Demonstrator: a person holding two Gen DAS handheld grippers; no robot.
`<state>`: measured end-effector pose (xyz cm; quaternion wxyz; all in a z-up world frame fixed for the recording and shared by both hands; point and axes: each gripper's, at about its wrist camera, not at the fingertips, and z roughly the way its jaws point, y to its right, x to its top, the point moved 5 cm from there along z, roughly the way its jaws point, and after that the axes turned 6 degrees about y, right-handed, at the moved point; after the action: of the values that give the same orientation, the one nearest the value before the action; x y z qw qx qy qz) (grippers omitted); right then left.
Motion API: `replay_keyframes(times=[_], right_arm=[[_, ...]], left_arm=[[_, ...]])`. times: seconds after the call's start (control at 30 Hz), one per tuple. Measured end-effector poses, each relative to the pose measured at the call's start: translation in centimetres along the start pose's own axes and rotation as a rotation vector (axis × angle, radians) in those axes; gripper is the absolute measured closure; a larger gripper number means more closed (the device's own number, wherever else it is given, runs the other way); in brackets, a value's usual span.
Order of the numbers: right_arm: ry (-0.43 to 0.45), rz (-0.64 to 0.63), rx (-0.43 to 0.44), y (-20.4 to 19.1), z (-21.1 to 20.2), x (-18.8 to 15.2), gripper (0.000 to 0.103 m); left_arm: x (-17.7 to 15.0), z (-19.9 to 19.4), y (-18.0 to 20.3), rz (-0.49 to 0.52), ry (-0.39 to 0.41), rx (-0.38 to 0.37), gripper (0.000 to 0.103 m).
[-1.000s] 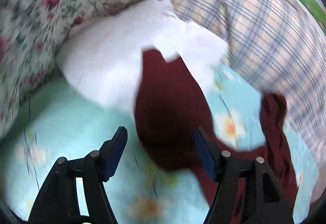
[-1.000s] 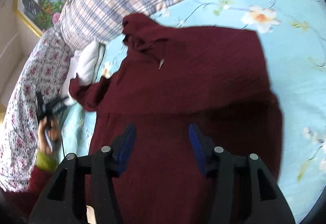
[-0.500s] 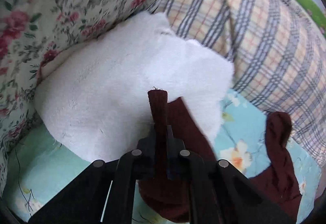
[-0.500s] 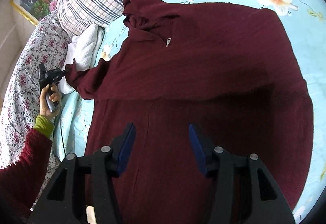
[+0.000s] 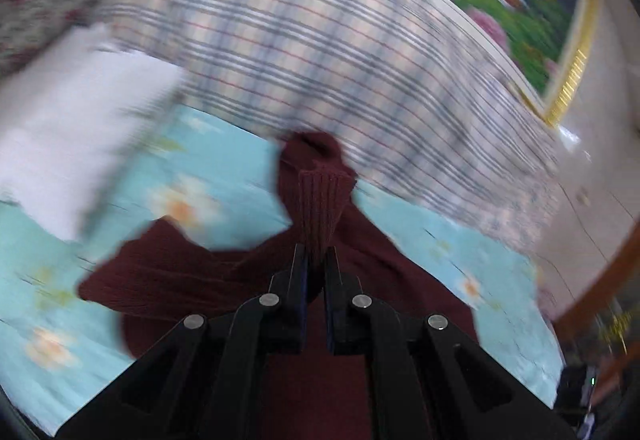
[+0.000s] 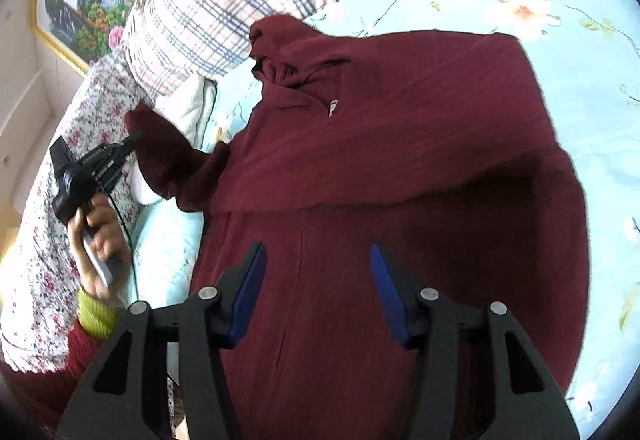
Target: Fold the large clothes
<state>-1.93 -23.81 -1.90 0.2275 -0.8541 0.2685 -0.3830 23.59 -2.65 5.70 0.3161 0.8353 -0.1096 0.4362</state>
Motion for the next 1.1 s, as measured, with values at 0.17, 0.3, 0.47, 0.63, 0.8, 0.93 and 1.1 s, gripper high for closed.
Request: replay_keyframes(times=[0.17, 0.3, 0.47, 0.63, 0.8, 0.93, 1.1], right_arm=[[0.067, 0.053, -0.007, 2.0, -2.4, 0.5, 0.048], [0.110, 0.097, -0.027, 4.0, -3.9, 0.7, 0.048], [0.149, 0.145, -0.058, 6.0, -4.8, 1.1, 0.048], [0.150, 0.156, -0.070, 6.6, -4.0, 1.9, 0.048], [0.114, 0.162, -0.055, 6.0, -0.9, 2.9, 0.048], [0.092, 0.146, -0.071, 5.6, 2.3, 4.0, 0.048], [0.015, 0.143, -0.119, 6.0, 7.2, 5.2, 0.048]], left_arm=[[-5.8, 4.9, 9.0, 0.073, -0.106, -0.098, 0.098], [-10.4, 8.7, 13.4, 0.136, -0.165, -0.115, 0.098], [-16.9, 14.0, 14.7, 0.193, -0.326, -0.100, 0.095], [-19.1, 11.8, 12.5, 0.164, -0.370, -0.107, 0.071], [-17.9, 5.3, 7.9, 0.148, -0.297, -0.034, 0.052], [-16.3, 0.3, 0.7, 0.116, -0.187, 0.192, 0.052], [-15.0, -1.9, -8.0, -0.008, -0.165, 0.384, 0.052]])
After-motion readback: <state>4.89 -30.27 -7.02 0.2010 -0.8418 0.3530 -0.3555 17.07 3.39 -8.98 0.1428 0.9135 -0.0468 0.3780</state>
